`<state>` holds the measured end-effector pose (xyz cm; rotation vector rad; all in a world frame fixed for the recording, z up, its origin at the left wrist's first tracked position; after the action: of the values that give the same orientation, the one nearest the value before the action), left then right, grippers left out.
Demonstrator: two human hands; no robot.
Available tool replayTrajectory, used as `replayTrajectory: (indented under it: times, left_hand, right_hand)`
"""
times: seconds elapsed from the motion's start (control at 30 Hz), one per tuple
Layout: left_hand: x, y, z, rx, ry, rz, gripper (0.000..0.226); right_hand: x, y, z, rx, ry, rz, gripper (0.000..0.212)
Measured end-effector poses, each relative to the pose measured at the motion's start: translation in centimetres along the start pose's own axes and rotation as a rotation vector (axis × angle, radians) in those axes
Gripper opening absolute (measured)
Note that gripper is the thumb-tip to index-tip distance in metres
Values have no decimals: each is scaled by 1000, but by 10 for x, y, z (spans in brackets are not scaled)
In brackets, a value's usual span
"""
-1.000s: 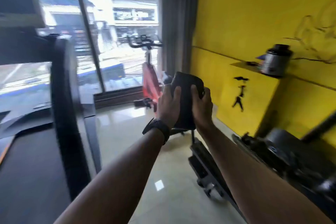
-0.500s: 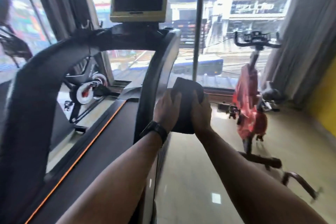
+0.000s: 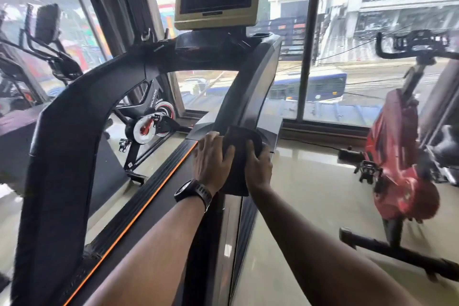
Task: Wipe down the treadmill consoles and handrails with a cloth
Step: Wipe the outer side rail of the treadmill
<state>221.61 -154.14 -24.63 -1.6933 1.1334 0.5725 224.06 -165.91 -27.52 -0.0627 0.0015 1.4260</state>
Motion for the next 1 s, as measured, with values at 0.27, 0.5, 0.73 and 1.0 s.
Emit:
replayTrajectory:
  times: [0.27, 0.5, 0.73, 1.0]
  left_hand:
    - [42, -49, 20, 22, 18, 70, 55]
    - [44, -54, 34, 74, 226, 54, 64]
    - [46, -48, 34, 70, 316, -40, 63]
    - [46, -48, 39, 129, 218, 19, 73]
  right_hand:
    - [47, -64, -29, -114, -5, -181, 43]
    - [58, -38, -51, -307, -47, 113, 53]
    - [54, -69, -51, -306, 27, 183, 64]
    - [55, -21, -53, -236, 40, 132, 71]
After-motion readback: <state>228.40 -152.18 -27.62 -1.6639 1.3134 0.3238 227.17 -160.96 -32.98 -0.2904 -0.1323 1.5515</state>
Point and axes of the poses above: each hand's wrist, its own y-axis away from the middle knuckle, its own x-axis out of the palm, z = x × y, the point moved 1 cm from there along -y, towards the middle knuckle, and after that the axes turned 6 degrees about z, right-handed, at the moved point
